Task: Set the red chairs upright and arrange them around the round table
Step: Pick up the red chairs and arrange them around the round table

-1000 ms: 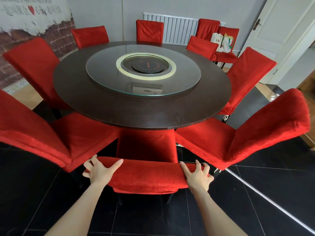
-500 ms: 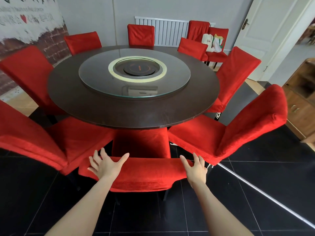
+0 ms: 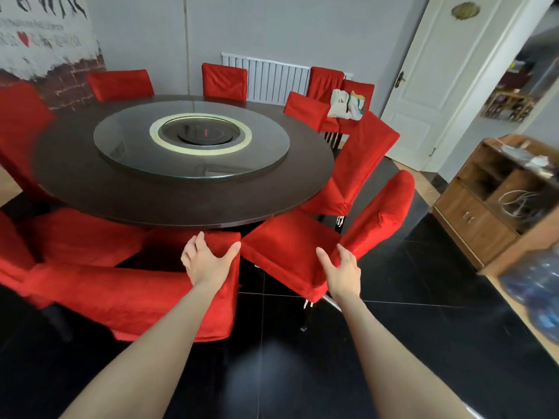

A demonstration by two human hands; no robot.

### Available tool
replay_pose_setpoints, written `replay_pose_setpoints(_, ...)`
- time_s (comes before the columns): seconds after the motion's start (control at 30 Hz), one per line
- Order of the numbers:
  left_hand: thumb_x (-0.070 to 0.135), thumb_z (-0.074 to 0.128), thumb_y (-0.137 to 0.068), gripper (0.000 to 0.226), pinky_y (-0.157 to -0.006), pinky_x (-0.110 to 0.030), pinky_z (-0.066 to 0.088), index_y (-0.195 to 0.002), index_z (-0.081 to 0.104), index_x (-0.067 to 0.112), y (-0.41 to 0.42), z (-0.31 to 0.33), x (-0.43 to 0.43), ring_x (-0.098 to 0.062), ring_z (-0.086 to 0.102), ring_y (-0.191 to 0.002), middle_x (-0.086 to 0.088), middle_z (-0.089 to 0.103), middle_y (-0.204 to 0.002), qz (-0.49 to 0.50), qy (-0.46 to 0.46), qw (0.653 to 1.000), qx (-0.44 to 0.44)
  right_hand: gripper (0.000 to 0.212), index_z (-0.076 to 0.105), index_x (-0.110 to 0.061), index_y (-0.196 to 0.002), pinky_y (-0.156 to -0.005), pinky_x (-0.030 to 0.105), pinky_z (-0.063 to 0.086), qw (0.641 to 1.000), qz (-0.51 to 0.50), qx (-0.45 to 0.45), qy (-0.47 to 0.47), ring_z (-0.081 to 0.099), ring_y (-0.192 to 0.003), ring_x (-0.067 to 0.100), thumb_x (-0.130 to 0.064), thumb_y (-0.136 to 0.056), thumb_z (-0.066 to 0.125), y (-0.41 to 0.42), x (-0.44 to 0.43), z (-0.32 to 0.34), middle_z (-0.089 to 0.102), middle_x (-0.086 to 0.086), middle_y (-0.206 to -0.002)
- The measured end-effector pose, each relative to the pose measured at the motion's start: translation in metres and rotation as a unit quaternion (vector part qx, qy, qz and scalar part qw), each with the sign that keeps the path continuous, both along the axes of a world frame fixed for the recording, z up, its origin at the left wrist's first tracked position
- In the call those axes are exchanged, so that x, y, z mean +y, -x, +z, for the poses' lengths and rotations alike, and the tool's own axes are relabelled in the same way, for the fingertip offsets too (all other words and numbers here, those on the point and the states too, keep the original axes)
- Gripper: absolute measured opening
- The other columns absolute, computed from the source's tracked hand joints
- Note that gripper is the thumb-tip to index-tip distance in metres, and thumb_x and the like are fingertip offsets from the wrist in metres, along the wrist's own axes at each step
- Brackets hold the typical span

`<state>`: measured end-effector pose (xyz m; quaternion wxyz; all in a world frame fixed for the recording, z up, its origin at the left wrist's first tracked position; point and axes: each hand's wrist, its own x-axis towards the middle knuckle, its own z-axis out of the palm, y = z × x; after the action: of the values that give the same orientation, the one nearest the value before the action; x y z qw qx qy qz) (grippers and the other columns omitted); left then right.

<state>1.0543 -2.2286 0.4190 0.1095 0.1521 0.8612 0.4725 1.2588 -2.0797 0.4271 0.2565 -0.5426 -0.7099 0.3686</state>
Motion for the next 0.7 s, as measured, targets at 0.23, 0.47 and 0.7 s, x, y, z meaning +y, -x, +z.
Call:
replay_pose_setpoints(0.23,0.055,0.07,-0.08,0.094,-0.115,-0.048,0.027,-0.152,0.026,0.013,-0.091,0.033,0.105,-0.028,0.014,-0.144,-0.007,0.025,-0.156,-0.061,-0.05,0.997,0.001,0.076,0.036,-0.021,-0.15,-0.113,0.045,0.028,0.999,-0.025,0.039,-0.019,0.029,-0.141,0.029,-0.063,-0.089,0.055,-0.081,0.088,0.031,0.032,0.001,-0.157)
replay_pose_setpoints(0.47,0.055,0.069,-0.082,0.093,-0.115,-0.043,0.022,-0.152,0.026,0.012,-0.146,0.047,0.228,-0.029,0.016,-0.144,-0.009,0.025,-0.155,-0.114,-0.078,0.99,0.006,0.078,0.039,-0.02,-0.148,-0.113,0.045,0.029,0.996,-0.039,0.071,-0.047,0.033,-0.14,0.027,-0.065,-0.087,0.056,-0.122,0.194,0.044,0.035,0.001,-0.154)
replay_pose_setpoints(0.7,0.054,0.068,-0.083,0.093,-0.112,-0.044,0.026,-0.152,0.024,0.013,-0.168,0.057,0.361,-0.028,0.016,-0.143,-0.009,0.024,-0.155,-0.12,-0.102,0.987,-0.01,0.081,0.038,-0.021,-0.149,-0.112,0.045,0.03,0.996,-0.028,0.071,-0.054,0.034,-0.14,0.027,-0.067,-0.085,0.056,-0.138,0.324,0.056,0.035,0.0,-0.155)
